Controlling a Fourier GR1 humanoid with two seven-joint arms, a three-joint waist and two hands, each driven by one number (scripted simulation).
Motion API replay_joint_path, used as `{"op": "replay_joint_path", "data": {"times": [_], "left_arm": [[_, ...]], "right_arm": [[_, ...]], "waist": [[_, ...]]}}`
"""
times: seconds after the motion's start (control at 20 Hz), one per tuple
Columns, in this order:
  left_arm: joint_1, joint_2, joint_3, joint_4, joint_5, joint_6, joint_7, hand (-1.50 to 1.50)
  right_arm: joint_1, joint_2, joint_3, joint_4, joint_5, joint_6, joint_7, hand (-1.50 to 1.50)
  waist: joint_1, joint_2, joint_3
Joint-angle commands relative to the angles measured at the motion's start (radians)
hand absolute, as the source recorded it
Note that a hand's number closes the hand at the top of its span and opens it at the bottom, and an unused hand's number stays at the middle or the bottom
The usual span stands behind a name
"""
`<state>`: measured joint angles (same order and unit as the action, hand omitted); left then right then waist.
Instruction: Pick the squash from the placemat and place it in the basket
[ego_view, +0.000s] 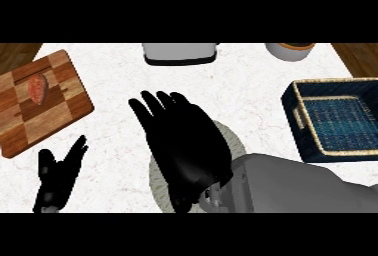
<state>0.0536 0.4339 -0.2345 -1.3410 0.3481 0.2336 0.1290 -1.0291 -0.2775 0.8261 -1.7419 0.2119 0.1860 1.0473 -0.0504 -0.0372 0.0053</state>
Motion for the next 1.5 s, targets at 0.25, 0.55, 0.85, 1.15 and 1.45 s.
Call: {"op": "replay_joint_path", "data": {"times": [0.25,0.55,0.85,1.15,1.45], "left_arm": [[0.062,-0.012,-0.015,0.03,0.012,-0.028,0.029,0.0],[0.037,-0.02,-0.023,-0.043,-0.015,0.015,0.087,0.0],[0.069,-0.036,-0.025,0.012,-0.021,-0.029,0.031,0.0],[0.081,-0.003,0.004,-0.04,-0.015,-0.051,0.057,0.0],[0.041,-0.052,-0.001,0.023,-0.036,-0.045,0.037,0.0]], "right_arm": [[-0.086,-0.098,-0.071,-0.183,-0.285,0.207,0.324,-1.5],[-0.073,-0.112,-0.04,-0.234,-0.313,0.129,0.379,-1.5],[0.015,-0.103,0.029,-0.238,-0.214,0.04,0.319,-1.5],[0.063,-0.027,0.084,-0.162,-0.108,0.011,0.274,-1.5],[0.188,-0.041,0.213,-0.131,0.003,0.0,0.225,-1.5]], "waist": [[0.012,0.017,-0.009],[0.032,0.025,-0.007],[0.039,0.03,-0.007],[0.056,0.032,-0.006],[0.041,0.034,-0.006]]}}
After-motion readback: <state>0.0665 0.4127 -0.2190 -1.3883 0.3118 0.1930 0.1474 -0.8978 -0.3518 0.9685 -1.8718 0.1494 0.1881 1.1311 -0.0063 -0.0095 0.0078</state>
